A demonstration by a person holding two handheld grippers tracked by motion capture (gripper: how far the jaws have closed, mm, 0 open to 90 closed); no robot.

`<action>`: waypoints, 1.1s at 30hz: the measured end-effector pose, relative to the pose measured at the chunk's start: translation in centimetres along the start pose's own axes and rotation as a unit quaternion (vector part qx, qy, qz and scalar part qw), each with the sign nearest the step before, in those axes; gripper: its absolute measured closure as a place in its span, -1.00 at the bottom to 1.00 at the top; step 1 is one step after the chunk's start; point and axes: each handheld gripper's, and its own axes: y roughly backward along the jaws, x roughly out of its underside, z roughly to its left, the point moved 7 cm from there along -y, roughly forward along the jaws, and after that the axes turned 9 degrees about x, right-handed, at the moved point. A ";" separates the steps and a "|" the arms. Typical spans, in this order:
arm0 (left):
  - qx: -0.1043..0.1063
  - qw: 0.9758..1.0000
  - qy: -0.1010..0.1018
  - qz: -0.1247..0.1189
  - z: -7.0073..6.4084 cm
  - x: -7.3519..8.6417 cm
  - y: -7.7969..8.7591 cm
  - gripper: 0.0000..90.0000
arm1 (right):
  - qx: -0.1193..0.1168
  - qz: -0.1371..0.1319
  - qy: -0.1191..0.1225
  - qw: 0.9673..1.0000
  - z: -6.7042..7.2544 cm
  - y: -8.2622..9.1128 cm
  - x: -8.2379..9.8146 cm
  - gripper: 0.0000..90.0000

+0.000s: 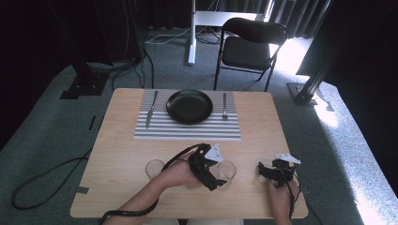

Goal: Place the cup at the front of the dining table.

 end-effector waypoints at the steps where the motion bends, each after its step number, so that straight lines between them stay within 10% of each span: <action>1: -0.003 1.000 -0.001 0.006 0.0 -0.1 -0.2 -0.89 | 0.000 0.000 0.000 1.000 0.0 0.0 0.0 -0.73; 33: -0.038 0.989 0.057 0.130 0.7 -0.9 -4.1 -0.64 | 0.000 0.000 0.000 1.000 0.0 0.0 0.0 -0.73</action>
